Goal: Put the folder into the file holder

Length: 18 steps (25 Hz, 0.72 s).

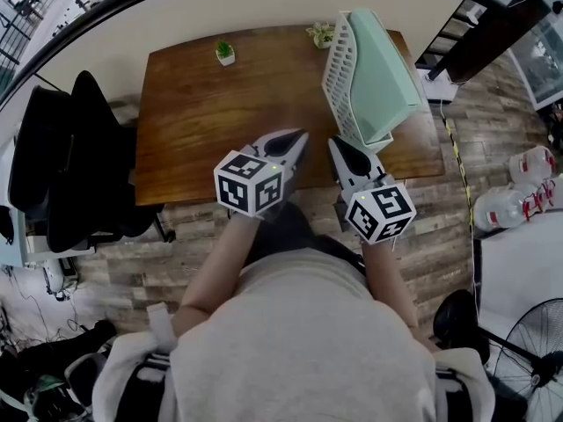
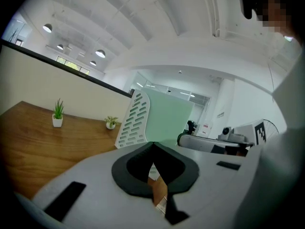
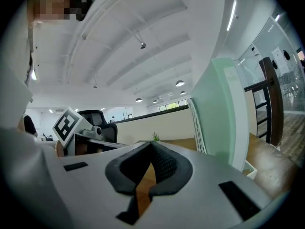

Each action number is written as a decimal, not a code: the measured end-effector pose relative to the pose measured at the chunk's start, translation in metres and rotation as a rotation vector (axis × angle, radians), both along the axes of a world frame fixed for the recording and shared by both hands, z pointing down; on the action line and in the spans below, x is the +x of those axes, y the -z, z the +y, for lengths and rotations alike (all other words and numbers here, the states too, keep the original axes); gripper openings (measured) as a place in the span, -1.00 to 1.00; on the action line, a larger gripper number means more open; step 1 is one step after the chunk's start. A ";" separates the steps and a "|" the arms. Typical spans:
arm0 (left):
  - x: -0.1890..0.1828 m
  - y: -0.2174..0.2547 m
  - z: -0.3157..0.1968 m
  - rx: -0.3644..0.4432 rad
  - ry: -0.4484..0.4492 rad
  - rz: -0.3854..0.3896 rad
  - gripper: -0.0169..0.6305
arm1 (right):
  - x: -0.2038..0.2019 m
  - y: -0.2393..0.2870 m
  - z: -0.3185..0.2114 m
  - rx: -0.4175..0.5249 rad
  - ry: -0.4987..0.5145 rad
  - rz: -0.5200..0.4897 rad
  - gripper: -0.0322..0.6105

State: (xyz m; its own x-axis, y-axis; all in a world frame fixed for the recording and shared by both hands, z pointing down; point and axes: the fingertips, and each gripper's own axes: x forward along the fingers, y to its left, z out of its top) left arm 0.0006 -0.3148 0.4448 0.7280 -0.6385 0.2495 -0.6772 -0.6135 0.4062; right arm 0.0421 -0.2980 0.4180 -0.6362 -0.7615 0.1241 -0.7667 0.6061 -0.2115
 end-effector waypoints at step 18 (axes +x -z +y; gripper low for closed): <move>0.007 -0.004 0.007 -0.007 -0.045 -0.039 -0.91 | 0.009 -0.012 -0.006 -0.038 -0.011 -0.002 -0.88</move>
State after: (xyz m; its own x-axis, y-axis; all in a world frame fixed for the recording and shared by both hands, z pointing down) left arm 0.0073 -0.3081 0.4485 0.7457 -0.6034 0.2824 -0.6643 -0.6410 0.3845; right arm 0.0511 -0.3038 0.4302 -0.6280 -0.7631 0.1525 -0.7730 0.5890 -0.2356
